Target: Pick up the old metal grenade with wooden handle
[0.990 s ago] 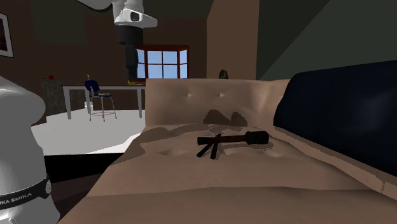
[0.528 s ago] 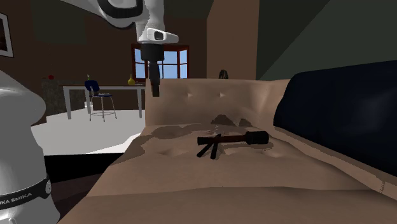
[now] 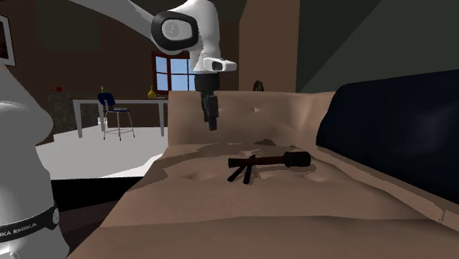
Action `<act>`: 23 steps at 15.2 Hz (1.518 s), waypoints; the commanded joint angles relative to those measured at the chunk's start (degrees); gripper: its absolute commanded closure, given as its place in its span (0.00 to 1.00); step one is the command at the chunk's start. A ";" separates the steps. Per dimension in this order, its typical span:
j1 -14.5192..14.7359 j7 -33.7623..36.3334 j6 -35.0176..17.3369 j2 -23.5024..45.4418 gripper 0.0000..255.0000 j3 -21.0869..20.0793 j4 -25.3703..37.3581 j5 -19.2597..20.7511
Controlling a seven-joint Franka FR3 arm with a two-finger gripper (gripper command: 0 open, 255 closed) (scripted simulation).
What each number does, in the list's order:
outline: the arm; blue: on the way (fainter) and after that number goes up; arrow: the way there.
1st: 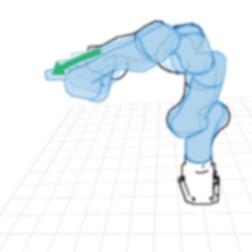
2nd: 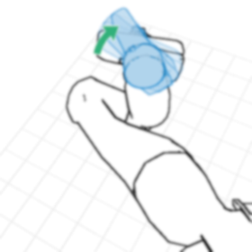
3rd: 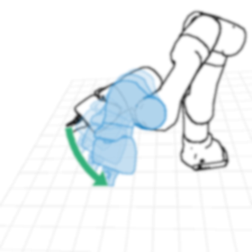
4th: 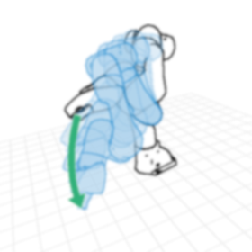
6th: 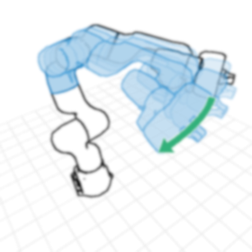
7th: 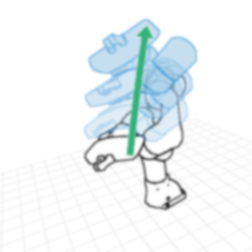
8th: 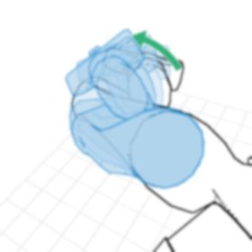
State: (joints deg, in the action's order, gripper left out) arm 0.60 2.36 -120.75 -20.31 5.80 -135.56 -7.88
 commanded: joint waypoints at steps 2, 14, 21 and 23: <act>0.05 -1.78 -4.17 6.11 0.00 1.01 2.87 -1.10; -0.92 -8.93 -14.07 31.77 0.00 2.65 21.48 -8.75; -1.62 -10.90 -17.67 36.93 0.00 2.06 23.26 -10.90; -1.72 -11.45 -18.89 37.80 0.00 1.85 22.84 -11.44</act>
State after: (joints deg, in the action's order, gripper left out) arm -1.14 -8.98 -139.16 17.18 7.75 -112.57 -19.14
